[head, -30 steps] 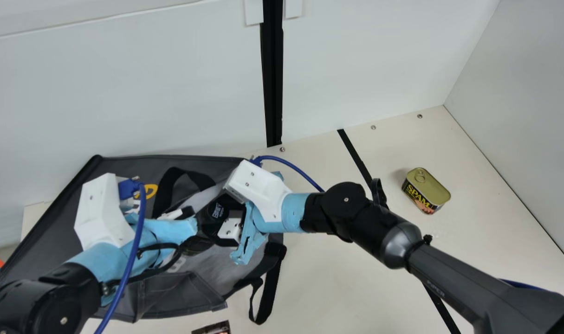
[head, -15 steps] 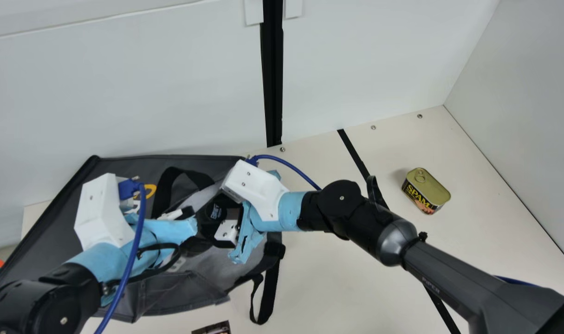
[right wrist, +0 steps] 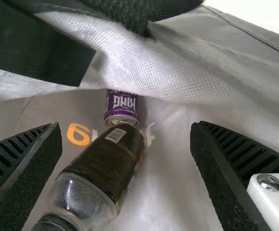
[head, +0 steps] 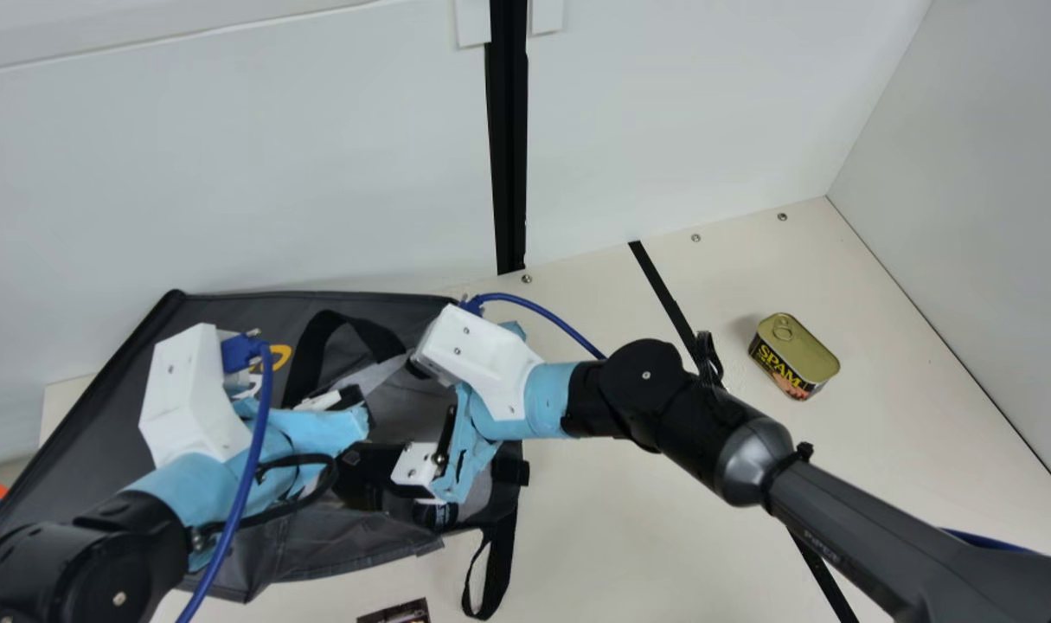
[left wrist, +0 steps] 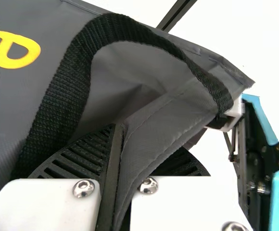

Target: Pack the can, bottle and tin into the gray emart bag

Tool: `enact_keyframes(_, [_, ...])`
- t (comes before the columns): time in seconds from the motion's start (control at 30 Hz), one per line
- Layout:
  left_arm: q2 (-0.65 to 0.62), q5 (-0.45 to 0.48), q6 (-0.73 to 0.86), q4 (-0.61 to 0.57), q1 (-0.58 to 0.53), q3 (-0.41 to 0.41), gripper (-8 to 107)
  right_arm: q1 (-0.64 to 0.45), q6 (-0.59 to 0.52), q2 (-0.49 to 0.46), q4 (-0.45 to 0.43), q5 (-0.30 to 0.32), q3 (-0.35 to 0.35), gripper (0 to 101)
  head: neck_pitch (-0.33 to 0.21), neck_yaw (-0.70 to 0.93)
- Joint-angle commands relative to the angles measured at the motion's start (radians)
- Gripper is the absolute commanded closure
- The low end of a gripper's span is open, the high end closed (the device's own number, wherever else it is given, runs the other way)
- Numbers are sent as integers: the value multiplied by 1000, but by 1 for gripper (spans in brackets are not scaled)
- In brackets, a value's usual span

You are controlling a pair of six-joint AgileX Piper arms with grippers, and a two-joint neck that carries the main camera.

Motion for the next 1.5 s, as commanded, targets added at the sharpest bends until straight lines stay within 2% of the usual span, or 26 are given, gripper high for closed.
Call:
enact_keyframes(0.0, [0,0,0,0,0,0,89,-6,5,-8,-3,0,4,10,-23,-1])
enact_keyframes(1.0, [0,0,0,0,0,0,89,-141,99,-204,-67,134,88,10,-23,-1])
enact_keyframes(1.47, [0,0,0,0,0,0,89,-208,201,-322,-163,160,111,10,-23,-1])
